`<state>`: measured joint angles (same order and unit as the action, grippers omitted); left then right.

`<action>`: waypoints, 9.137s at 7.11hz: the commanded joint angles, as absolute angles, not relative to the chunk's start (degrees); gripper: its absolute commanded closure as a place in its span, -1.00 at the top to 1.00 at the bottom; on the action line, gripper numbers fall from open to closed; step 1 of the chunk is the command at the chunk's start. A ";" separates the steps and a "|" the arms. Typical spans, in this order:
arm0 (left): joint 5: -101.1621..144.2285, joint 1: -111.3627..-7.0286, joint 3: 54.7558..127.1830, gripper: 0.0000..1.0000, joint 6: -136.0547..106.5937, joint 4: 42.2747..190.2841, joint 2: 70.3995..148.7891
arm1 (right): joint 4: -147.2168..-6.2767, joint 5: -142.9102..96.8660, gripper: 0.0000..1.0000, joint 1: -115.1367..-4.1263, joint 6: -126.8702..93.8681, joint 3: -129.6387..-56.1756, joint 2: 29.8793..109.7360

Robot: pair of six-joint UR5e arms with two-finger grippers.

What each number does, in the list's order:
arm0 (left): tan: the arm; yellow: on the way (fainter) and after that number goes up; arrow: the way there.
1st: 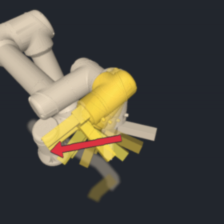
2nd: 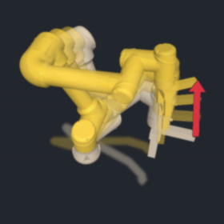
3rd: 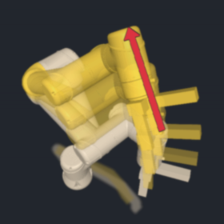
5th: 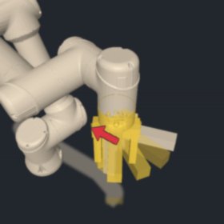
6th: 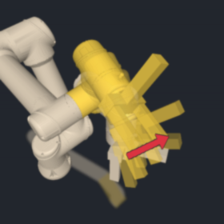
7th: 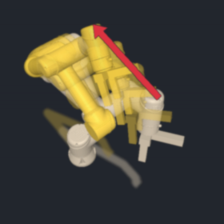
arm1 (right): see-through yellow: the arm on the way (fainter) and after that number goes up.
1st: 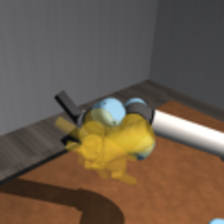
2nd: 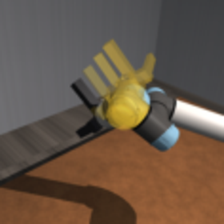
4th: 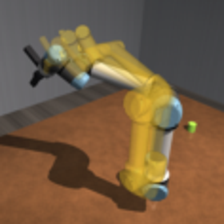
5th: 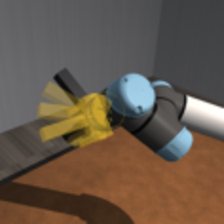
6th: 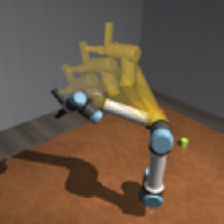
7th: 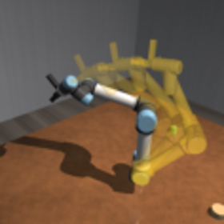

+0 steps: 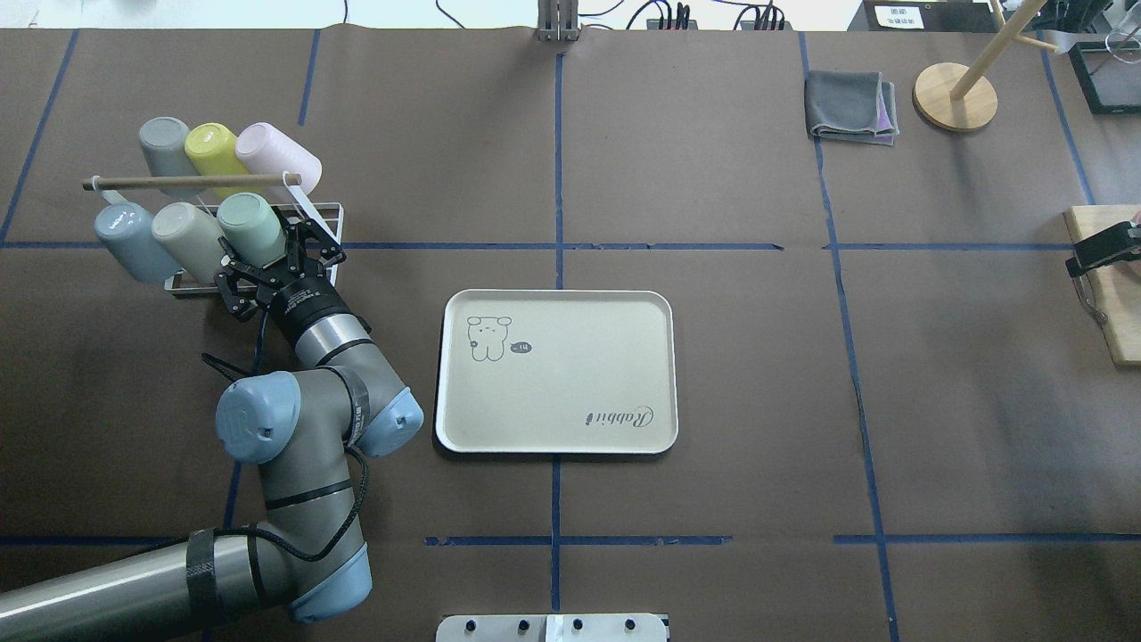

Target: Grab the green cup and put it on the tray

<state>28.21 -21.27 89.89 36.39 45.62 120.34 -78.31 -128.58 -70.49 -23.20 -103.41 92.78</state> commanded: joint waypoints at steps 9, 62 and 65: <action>28.04 -22.05 97.90 0.37 36.39 41.75 119.62 | -78.31 -128.58 1.00 -70.49 -23.47 -103.45 92.73; 61.26 -14.41 71.98 0.99 -28.66 172.97 126.30 | -78.40 -128.67 1.00 -72.86 -22.94 -101.95 92.72; 61.96 -15.03 85.09 1.00 -26.28 160.57 125.60 | -78.40 -128.76 1.00 -72.86 -22.94 -101.95 92.55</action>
